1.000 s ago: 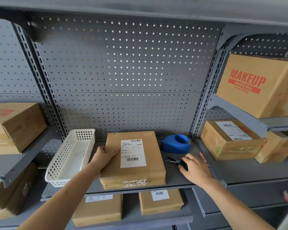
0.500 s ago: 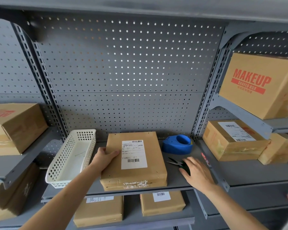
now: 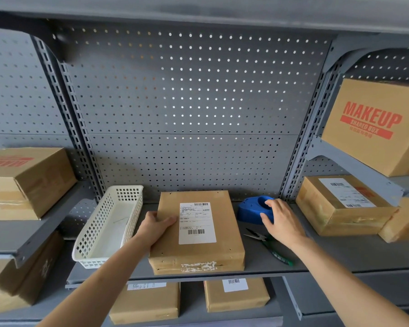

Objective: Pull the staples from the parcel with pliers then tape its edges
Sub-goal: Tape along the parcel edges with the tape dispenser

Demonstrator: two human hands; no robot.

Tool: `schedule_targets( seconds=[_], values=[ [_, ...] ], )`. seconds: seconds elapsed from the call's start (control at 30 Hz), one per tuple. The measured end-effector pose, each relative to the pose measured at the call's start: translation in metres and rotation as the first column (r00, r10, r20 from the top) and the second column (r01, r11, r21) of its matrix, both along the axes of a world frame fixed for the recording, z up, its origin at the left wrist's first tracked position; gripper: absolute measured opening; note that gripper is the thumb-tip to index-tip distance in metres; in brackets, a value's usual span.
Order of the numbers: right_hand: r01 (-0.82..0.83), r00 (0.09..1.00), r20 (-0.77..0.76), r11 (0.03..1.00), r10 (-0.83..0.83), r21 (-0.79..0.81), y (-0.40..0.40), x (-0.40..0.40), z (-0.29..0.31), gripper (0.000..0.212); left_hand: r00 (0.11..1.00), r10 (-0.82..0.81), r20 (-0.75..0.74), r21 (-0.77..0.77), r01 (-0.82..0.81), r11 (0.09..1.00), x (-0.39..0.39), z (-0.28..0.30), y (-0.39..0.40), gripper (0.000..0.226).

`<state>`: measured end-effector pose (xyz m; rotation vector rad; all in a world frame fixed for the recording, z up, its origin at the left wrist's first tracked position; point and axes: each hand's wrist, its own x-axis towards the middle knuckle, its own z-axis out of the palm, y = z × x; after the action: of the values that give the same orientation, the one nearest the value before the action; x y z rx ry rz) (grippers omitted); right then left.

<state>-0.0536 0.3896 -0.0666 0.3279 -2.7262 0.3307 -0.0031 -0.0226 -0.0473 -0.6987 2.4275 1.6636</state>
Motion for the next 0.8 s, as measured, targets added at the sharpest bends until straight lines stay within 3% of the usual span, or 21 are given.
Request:
schedule_targets(
  seconds=[0.3, 0.67, 0.8],
  values=[
    [0.041, 0.95, 0.304, 0.994, -0.071, 0.104, -0.016, -0.035, 0.006, 0.096, 1.0, -0.019, 0.021, -0.016, 0.019, 1.0, 0.0, 0.005, 0.0, 0.092],
    [0.131, 0.922, 0.326, 0.959, -0.211, 0.251, -0.031, -0.037, 0.006, 0.087, 1.0, -0.011, -0.001, -0.029, 0.011, 1.0, 0.001, 0.006, 0.001, 0.089],
    [0.157, 0.928, 0.297, 0.958, -0.227, 0.24, -0.032, -0.032, 0.009, 0.083, 0.999, -0.035, -0.035, -0.152, 0.029, 0.988, 0.003, 0.008, -0.002, 0.09]
  ],
)
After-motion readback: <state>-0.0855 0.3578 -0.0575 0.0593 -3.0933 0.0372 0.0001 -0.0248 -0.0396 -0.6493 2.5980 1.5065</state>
